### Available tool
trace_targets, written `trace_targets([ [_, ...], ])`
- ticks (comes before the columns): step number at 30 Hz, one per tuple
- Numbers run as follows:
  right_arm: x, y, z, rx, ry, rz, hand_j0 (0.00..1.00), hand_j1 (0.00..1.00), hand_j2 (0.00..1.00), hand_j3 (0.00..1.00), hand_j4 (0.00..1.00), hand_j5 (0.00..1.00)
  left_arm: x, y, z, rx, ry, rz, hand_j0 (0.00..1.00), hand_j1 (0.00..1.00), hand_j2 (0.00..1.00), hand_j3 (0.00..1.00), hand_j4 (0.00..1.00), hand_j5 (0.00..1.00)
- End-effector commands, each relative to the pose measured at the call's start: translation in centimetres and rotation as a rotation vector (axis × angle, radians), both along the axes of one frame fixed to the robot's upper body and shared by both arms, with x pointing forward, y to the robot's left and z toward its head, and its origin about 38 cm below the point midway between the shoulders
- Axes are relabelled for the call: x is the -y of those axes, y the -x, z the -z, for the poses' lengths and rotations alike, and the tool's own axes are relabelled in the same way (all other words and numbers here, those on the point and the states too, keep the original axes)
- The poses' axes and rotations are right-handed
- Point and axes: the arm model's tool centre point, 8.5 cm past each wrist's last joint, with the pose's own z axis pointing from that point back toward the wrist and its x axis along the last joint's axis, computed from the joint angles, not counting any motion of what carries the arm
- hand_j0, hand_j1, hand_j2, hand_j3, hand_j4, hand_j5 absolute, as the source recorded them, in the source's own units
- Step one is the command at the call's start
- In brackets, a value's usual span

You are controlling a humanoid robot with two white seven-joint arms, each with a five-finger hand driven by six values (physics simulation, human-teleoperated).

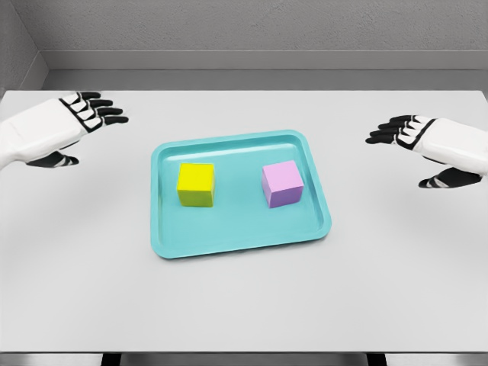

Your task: Push two cubes

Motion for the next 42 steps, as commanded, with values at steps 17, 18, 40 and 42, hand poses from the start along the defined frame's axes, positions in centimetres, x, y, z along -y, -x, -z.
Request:
trace_targets([
  [17, -1.9, -6.6, 2.7, 0.106, 0.258, 0.079, 0.79, 0.79, 0.79, 0.79, 0.79, 0.79, -1.3, 0.6, 3.2, -0.1, -0.297, -0.02, 0.88, 0.88, 0.88, 0.88, 0.88, 0.88],
  [18, -2.2, -7.0, 3.2, 0.098, 0.231, 0.091, 0.74, 0.74, 0.74, 0.74, 0.74, 0.74, -1.2, 0.7, 3.4, -0.107, -0.3, -0.017, 0.88, 0.88, 0.88, 0.88, 0.88, 0.88],
  [40, -6.8, -6.1, 7.9, 0.04, 0.159, 0.029, 0.64, 0.64, 0.64, 0.64, 0.64, 0.64, 1.5, 0.9, 5.5, -0.157, -0.314, 0.047, 0.88, 0.88, 0.88, 0.88, 0.88, 0.88],
  [42, -7.4, -5.9, 7.7, 0.053, 0.17, 0.009, 0.64, 0.64, 0.64, 0.64, 0.64, 0.64, 1.8, 0.9, 5.4, -0.156, -0.318, 0.054, 0.88, 0.88, 0.88, 0.88, 0.88, 0.88],
])
